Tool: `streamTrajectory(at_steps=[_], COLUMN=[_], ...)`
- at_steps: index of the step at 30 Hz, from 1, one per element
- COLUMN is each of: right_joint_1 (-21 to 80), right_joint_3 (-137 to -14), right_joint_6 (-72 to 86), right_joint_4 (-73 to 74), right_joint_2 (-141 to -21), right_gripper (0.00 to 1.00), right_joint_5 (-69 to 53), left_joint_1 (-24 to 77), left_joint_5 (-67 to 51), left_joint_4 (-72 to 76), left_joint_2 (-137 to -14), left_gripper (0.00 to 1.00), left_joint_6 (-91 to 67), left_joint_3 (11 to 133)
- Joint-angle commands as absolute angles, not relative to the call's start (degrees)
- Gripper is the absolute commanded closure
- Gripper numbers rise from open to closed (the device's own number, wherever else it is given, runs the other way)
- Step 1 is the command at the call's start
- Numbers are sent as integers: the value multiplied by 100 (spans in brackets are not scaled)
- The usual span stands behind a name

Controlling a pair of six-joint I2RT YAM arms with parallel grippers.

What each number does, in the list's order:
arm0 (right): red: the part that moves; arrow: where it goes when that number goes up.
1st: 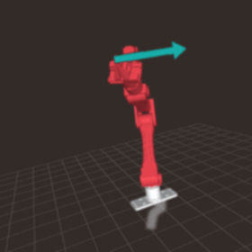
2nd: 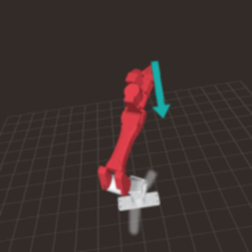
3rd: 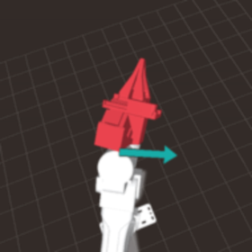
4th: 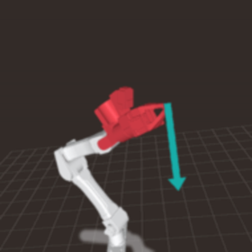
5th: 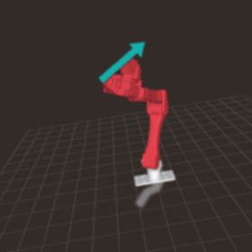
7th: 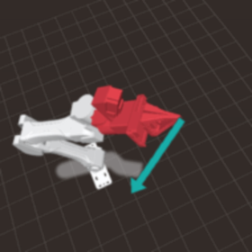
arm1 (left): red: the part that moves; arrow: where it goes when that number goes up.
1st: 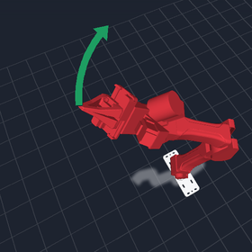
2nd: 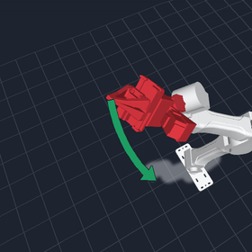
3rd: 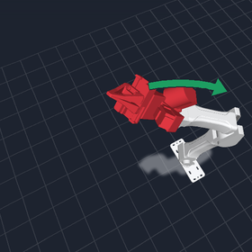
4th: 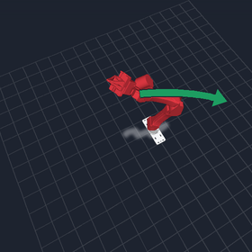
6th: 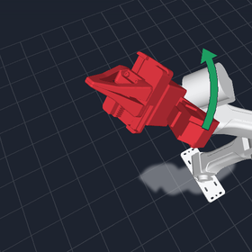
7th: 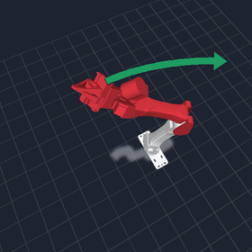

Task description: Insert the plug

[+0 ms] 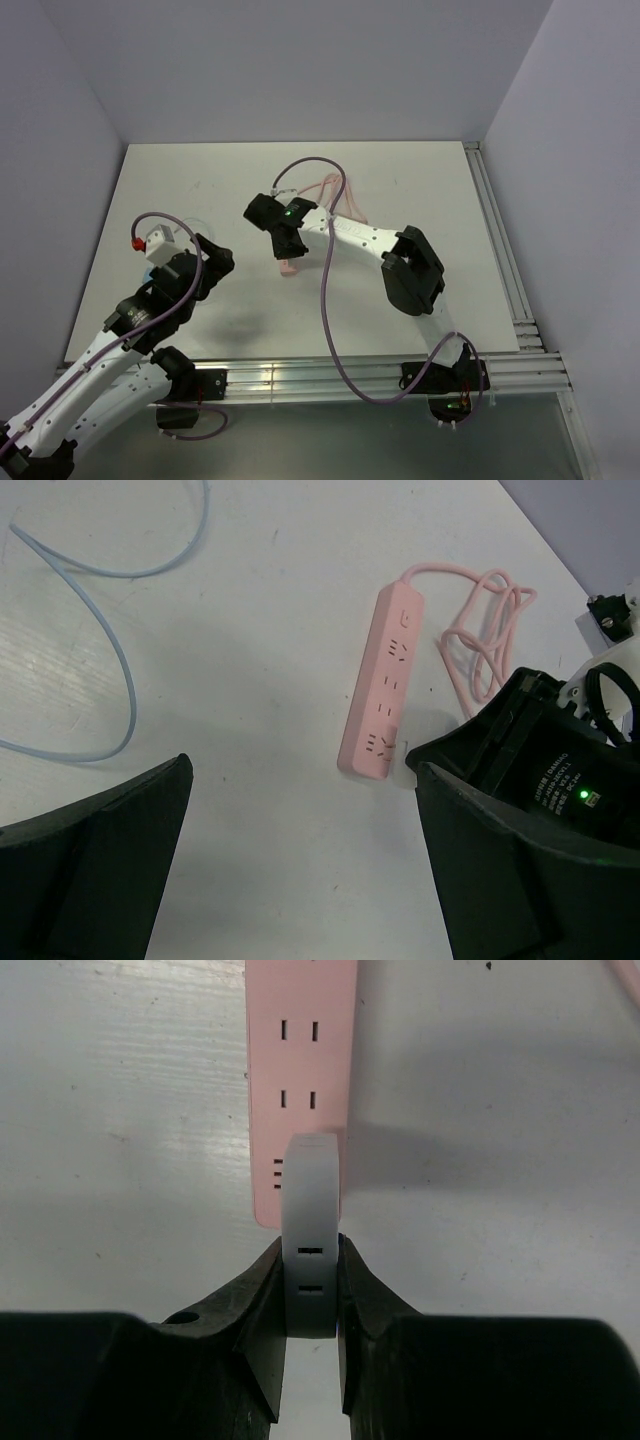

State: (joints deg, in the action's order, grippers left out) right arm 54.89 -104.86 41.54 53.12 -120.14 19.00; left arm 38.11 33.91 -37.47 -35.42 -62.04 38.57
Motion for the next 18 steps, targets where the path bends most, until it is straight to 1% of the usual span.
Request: streamTrajectory(at_steps=[1, 10, 18], right_joint_1=[5572, 5616, 5607], right_joint_3=[-10424, -10336, -10494], right_joint_6=[4228, 4245, 4254], right_joint_4=[5151, 4940, 4957], right_joint_2=[-11795, -11848, -12014], right_gripper=[100, 100, 100], right_joint_5=[2013, 2039, 2004], left_joint_1=[3788, 3797, 3788], left_joint_5=[3410, 3375, 3322], left_joint_4=[-3542, -3595, -3533], left_joint_2=[-3542, -3463, -3445], left_gripper=[1, 1, 1], left_joint_6=[-6117, -6135, -6082], left_joint_3=[3823, 3841, 3823])
